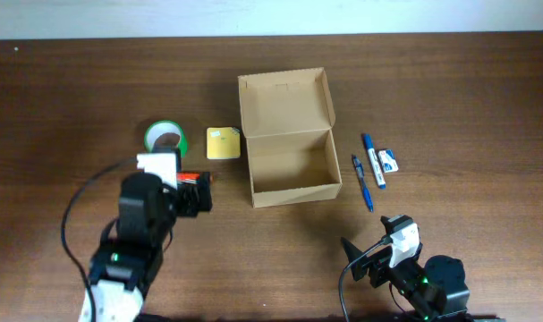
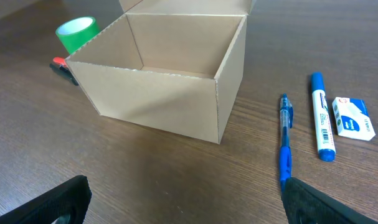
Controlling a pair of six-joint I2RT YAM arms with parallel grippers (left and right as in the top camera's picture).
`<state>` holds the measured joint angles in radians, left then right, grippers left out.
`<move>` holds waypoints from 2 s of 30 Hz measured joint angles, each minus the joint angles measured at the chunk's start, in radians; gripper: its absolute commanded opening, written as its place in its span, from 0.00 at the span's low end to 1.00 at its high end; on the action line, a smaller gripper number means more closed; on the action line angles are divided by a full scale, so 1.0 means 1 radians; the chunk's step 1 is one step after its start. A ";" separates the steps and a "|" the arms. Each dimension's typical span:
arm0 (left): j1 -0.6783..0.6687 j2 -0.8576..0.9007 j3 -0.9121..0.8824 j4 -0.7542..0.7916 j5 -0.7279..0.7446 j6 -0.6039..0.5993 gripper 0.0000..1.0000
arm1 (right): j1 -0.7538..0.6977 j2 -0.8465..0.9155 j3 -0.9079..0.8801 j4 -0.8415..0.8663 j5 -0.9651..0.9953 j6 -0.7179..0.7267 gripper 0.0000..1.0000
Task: Pack container
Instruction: 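Reach left gripper to the green tape roll and grasp its rim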
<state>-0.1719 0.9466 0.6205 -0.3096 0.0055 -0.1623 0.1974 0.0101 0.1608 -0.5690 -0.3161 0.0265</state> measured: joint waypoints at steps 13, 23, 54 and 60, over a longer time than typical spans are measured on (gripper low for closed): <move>0.064 0.570 0.394 -0.121 0.002 0.027 0.99 | 0.000 0.000 0.000 -0.001 0.000 0.000 0.99; 0.176 0.588 0.399 -0.093 0.127 0.023 1.00 | 0.000 0.000 0.000 -0.001 0.000 0.000 0.99; 0.142 0.882 0.412 0.142 0.091 0.019 0.54 | 0.000 0.000 0.000 -0.001 0.000 0.000 0.99; 0.142 0.882 0.412 0.142 0.064 0.023 0.18 | 0.000 0.000 0.000 -0.001 0.000 0.000 1.00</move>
<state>-0.0299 1.8282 1.0325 -0.1677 0.0700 -0.1398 0.1974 0.0101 0.1608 -0.5697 -0.3161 0.0261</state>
